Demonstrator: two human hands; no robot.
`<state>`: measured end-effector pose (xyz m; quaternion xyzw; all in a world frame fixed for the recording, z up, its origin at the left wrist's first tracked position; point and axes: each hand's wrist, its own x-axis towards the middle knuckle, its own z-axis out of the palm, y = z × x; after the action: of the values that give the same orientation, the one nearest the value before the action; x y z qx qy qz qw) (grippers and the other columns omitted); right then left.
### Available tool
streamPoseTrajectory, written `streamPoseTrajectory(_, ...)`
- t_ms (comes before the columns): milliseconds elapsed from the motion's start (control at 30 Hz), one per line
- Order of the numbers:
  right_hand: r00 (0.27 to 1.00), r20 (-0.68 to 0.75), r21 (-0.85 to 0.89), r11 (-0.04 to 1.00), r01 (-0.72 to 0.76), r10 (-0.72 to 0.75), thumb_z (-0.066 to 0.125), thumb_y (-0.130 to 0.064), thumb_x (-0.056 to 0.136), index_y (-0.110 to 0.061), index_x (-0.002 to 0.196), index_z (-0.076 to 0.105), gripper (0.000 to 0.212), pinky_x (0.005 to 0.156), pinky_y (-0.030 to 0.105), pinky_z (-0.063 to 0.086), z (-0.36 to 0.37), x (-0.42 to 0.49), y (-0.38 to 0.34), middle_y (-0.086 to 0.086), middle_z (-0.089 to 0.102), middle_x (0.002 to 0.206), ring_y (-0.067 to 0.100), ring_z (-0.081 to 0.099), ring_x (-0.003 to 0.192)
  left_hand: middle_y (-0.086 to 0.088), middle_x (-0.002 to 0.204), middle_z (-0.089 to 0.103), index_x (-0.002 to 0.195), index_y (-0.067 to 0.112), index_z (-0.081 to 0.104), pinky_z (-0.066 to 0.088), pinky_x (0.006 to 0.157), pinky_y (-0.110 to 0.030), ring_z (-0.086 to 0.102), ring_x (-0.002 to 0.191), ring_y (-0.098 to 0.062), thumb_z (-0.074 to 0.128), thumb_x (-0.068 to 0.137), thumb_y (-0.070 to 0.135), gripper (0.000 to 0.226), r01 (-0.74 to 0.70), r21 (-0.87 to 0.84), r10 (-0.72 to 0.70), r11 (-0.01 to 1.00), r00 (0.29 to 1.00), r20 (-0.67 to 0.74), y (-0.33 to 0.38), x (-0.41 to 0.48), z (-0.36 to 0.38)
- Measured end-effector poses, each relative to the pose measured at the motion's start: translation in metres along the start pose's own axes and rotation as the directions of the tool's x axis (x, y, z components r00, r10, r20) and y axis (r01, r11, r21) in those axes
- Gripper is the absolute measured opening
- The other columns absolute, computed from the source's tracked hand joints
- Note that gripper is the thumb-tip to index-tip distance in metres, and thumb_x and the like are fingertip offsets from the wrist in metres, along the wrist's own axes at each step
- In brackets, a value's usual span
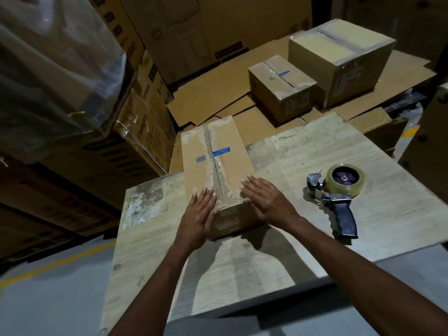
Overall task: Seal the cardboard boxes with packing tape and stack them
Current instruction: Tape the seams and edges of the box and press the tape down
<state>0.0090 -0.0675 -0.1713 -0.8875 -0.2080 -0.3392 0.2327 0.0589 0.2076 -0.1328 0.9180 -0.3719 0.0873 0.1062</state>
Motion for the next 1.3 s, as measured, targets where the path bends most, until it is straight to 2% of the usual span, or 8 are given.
streamPoseTrajectory(133,0.996,-0.003,0.026,0.995,0.094,-0.094,0.056,-0.016,0.099,-0.006,0.123,0.074,0.031,0.108,0.047,0.051,0.012,0.01,-0.017,0.015,0.069,0.132,0.031,0.064,0.127,-0.002,0.162,0.034,0.154,0.013,0.04,0.014,0.127,-0.038,0.022,0.155,-0.014,0.018,0.111,0.049,0.06,0.034,0.01,-0.033,0.999,0.998,-0.057,0.006,-0.001,0.008)
streamPoseTrajectory(300,0.989,-0.003,0.036,0.988,0.15,-0.15,0.07,-0.015,0.097,-0.005,0.123,0.074,0.027,0.102,0.05,0.054,0.017,0.007,-0.011,0.014,0.07,0.13,0.03,0.066,0.124,-0.008,0.161,0.037,0.154,0.012,0.041,0.025,0.122,-0.041,0.032,0.151,-0.021,0.033,0.111,0.04,0.053,-0.098,0.079,0.104,0.992,0.992,-0.076,-0.006,-0.001,0.014)
streamPoseTrajectory(533,0.956,0.221,0.1,0.979,0.175,-0.194,0.076,-0.001,0.088,-0.007,0.147,0.056,0.062,0.124,0.038,0.028,0.002,0.004,0.004,0.011,0.051,0.154,0.025,0.043,0.147,-0.009,0.165,0.032,0.156,0.012,0.04,0.027,0.124,-0.044,0.025,0.155,-0.021,0.056,0.105,0.027,0.055,-0.21,0.028,0.212,0.977,0.974,-0.077,-0.014,-0.005,0.009)
streamPoseTrajectory(700,0.965,0.231,0.023,0.993,0.118,-0.12,0.066,-0.022,0.098,-0.011,0.146,0.057,0.05,0.118,0.047,0.041,0.005,0.01,-0.011,0.011,0.054,0.152,0.025,0.047,0.145,-0.001,0.168,0.02,0.16,0.015,0.03,0.008,0.128,-0.038,0.008,0.157,-0.01,0.033,0.109,0.046,0.06,-0.092,-0.061,0.092,0.994,0.996,0.001,-0.01,-0.012,-0.003)
streamPoseTrajectory(867,0.984,0.168,-0.069,0.995,0.07,-0.058,0.051,-0.031,0.101,-0.009,0.133,0.068,0.042,0.111,0.049,0.048,0.019,0.025,-0.038,0.013,0.064,0.14,0.028,0.059,0.133,0.003,0.16,0.032,0.152,0.015,0.038,0.011,0.128,-0.032,0.021,0.155,-0.01,0.026,0.108,0.056,0.061,0.057,-0.194,-0.085,0.979,0.987,-0.139,-0.021,-0.024,0.001)
streamPoseTrajectory(1033,0.994,0.05,-0.081,0.991,0.104,-0.1,0.042,-0.034,0.112,-0.005,0.121,0.075,0.044,0.113,0.041,0.045,0.031,0.023,-0.046,0.014,0.07,0.131,0.028,0.065,0.126,-0.005,0.157,0.04,0.148,0.009,0.047,0.02,0.126,-0.046,0.027,0.153,-0.016,0.045,0.107,0.041,0.052,-0.007,-0.272,-0.055,0.962,0.975,-0.216,-0.026,-0.023,0.019)
streamPoseTrajectory(1133,0.981,0.113,-0.077,0.983,0.17,-0.16,0.04,-0.033,0.113,-0.004,0.127,0.072,0.046,0.114,0.042,0.043,0.028,0.022,-0.039,0.015,0.066,0.136,0.028,0.061,0.131,-0.011,0.161,0.039,0.151,0.005,0.045,0.022,0.124,-0.055,0.026,0.154,-0.025,0.051,0.106,0.029,0.051,-0.055,-0.297,-0.014,0.953,0.975,-0.224,-0.032,-0.025,0.022)
streamPoseTrajectory(1300,0.965,0.227,-0.074,0.986,0.152,-0.132,0.052,-0.03,0.104,-0.007,0.142,0.061,0.045,0.118,0.046,0.039,0.026,0.018,-0.035,0.014,0.054,0.151,0.027,0.047,0.144,-0.004,0.167,0.026,0.157,0.012,0.032,0.023,0.126,-0.046,0.015,0.157,-0.021,0.06,0.103,0.019,0.061,0.057,-0.422,-0.159,0.905,0.965,-0.211,-0.016,-0.036,0.012)
